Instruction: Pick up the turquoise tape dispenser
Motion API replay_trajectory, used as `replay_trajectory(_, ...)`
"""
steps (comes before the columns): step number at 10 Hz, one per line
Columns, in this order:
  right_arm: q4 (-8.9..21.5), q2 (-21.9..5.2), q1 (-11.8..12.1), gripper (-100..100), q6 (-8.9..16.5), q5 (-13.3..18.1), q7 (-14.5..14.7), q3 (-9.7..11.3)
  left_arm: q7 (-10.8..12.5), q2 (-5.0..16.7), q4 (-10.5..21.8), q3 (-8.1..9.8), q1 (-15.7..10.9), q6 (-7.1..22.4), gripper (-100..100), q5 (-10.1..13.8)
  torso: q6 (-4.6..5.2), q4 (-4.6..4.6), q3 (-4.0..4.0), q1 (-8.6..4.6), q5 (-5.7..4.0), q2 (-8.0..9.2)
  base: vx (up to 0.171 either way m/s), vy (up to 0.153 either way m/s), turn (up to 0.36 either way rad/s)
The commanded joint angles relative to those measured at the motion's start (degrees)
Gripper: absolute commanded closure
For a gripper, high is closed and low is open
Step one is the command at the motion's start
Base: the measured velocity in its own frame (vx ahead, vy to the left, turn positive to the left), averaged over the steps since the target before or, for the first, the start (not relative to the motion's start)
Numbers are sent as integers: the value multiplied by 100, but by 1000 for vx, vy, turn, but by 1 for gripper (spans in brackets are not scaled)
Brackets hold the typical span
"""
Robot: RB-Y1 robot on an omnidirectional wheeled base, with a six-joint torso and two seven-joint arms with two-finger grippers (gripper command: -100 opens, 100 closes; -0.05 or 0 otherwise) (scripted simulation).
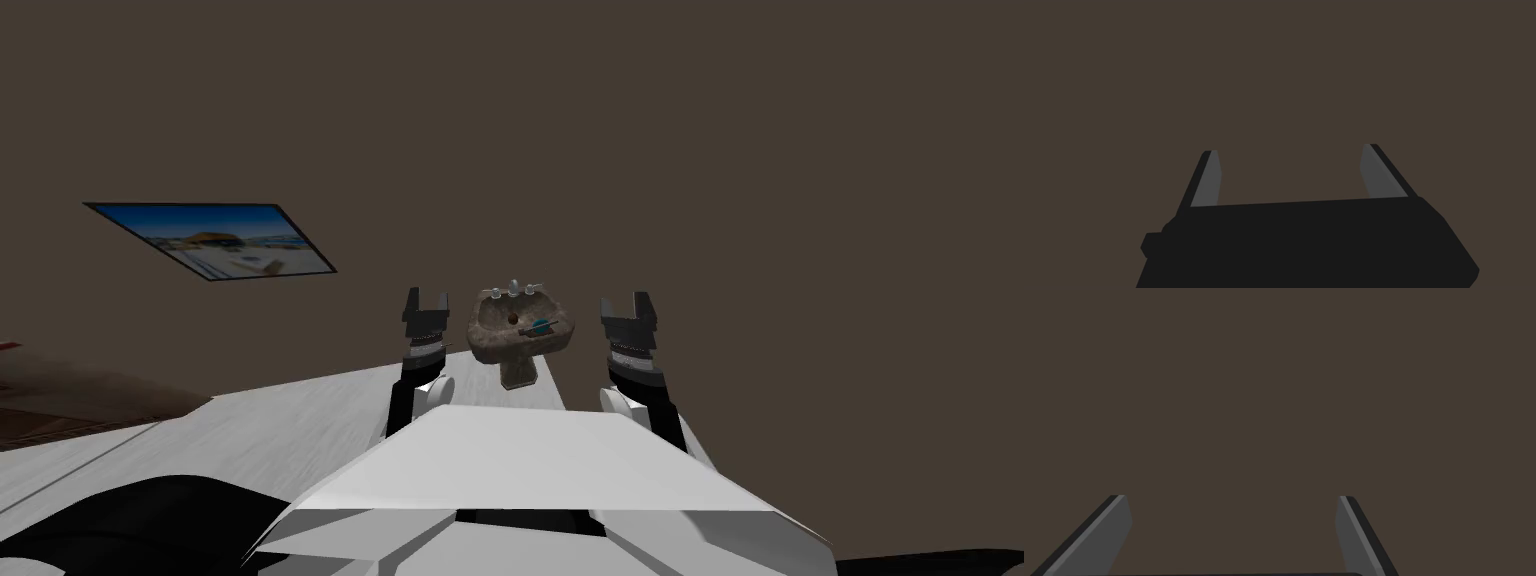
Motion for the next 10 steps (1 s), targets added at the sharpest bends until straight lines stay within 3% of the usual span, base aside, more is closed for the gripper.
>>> replay_trajectory(1, 164, -198, -230, -100, -20, -242, 7, -106, 0, 0, 0, 0, 0, 0, 0, 0, 0, 0, 0, 0, 0, 0, -37, -5, 93)
replay_trajectory(4, 561, -430, -772, -100, -76, -754, 24, -359, 0, 0, 0, 0, -1, 0, 0, 0, -2, 8, 19, -6, -1, 34, -105, -10, 146)
replay_trajectory(5, 561, -430, -788, -100, -76, -838, 24, -359, 0, 0, 0, 0, -2, 0, 0, 0, -1, 9, 23, -5, -1, 40, -81, -8, 39)
replay_trajectory(6, 738, -491, -1026, -100, -104, -1057, 31, -471, 0, 0, 0, 0, -1, 0, 0, 0, 1, 8, 20, -5, -1, 33, -84, -6, 115)
replay_trajectory(7, 738, -491, -1035, -100, -104, -1106, 31, -471, 0, 0, 0, 0, -1, 0, 0, 0, -2, 7, 18, -5, -1, 32, -62, -6, 52)
replay_trajectory(8, 934, -545, -1273, -100, -137, -1335, 40, -594, 0, 0, 0, 0, 0, 0, 0, 0, 1, 6, 15, -5, -1, 24, -64, -3, 115)
replay_trajectory(9, 934, -545, -1309, -100, -137, -1405, 40, -594, 0, 0, 0, 0, -1, 0, 0, 0, -2, 5, 13, -4, -1, 23, -62, -1, 68)
replay_trajectory(10, 1147, -593, -1566, -100, -175, -1633, 49, -728, 0, 0, 0, 0, 0, 0, 0, 0, 1, 5, 13, -4, -1, 22, -82, 9, 100)
